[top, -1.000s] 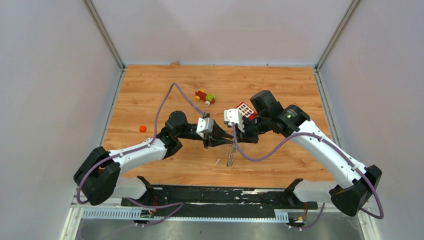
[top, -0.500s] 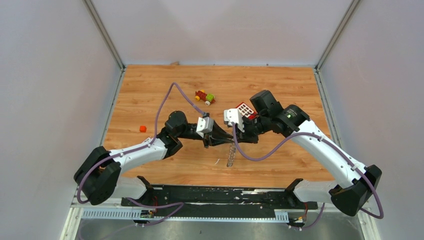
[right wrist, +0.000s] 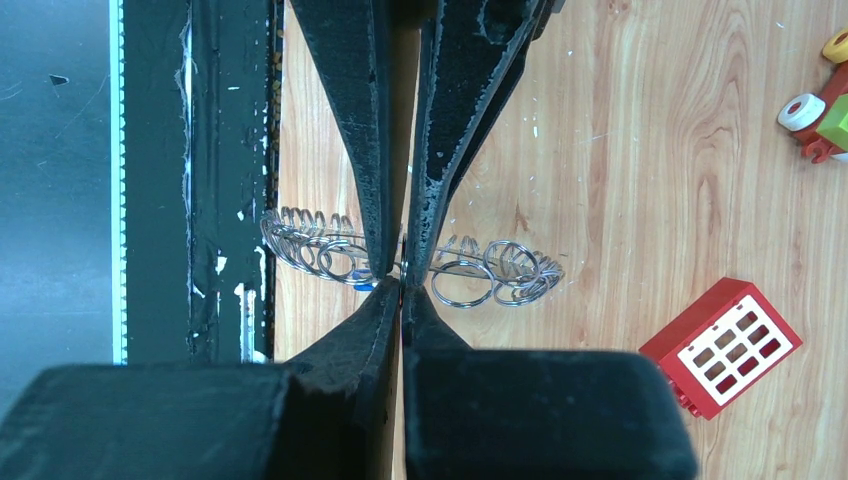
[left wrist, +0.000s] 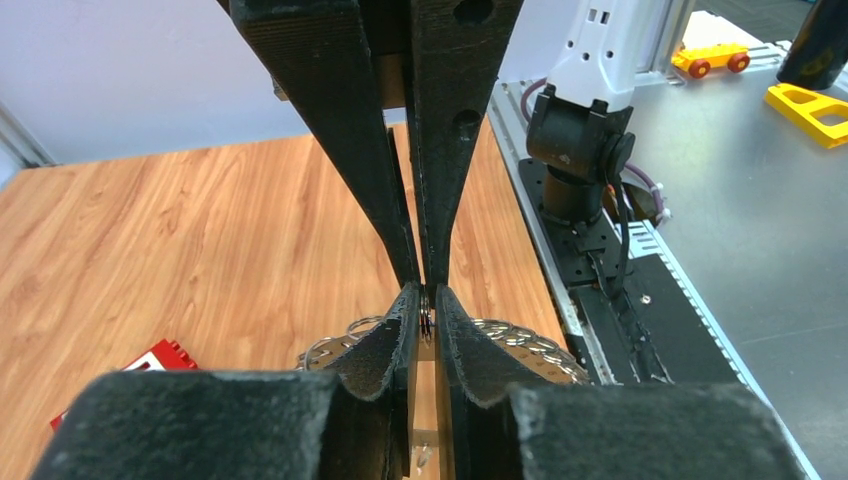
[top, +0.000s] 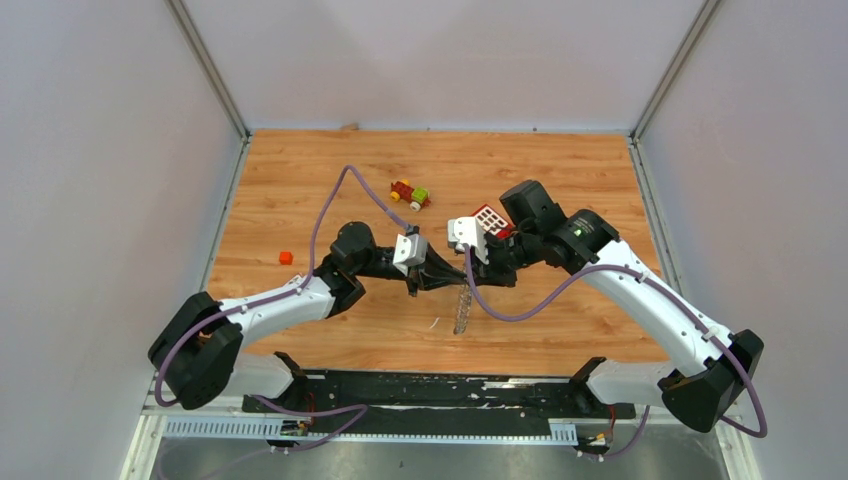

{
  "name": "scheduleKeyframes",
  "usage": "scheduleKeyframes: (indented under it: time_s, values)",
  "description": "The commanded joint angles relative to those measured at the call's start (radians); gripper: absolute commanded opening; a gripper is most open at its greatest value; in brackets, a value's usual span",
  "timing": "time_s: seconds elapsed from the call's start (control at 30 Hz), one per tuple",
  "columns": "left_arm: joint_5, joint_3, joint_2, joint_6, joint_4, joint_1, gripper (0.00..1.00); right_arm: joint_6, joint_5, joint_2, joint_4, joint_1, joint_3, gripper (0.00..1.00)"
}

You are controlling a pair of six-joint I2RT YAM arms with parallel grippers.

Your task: Put the keys on the keyring

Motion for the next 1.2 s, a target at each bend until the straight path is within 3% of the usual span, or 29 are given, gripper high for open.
scheduleKeyframes:
  time_s: [0.0, 0.3, 0.57, 0.7, 0.87, 0.97, 1.17]
  values:
    - [0.012, -0.008, 0.009, 0.008, 0.006, -0.002, 0.15, 0.013, -0.016, -0.018, 0.038, 0.007, 0.032, 0.00]
    - [0.017, -0.007, 0.016, 0.009, -0.006, -0.007, 0.16, 0.013, -0.014, -0.021, 0.041, 0.006, 0.024, 0.00]
    - [0.010, -0.009, 0.014, -0.001, 0.003, -0.007, 0.00, 0.014, -0.011, -0.023, 0.044, 0.007, 0.019, 0.00]
    - [-0.012, -0.034, -0.001, -0.024, 0.062, -0.007, 0.00, 0.008, 0.000, -0.030, 0.047, 0.006, 0.011, 0.00]
    - [-0.032, -0.094, -0.024, -0.115, 0.239, 0.002, 0.00, -0.003, 0.000, -0.075, 0.072, 0.001, -0.033, 0.20]
    - [-0.042, -0.119, -0.018, -0.219, 0.379, 0.015, 0.00, -0.008, -0.030, -0.115, 0.103, -0.009, -0.068, 0.42]
    - [-0.045, -0.140, 0.002, -0.301, 0.490, 0.016, 0.00, -0.025, -0.130, -0.142, 0.102, -0.022, -0.092, 0.46]
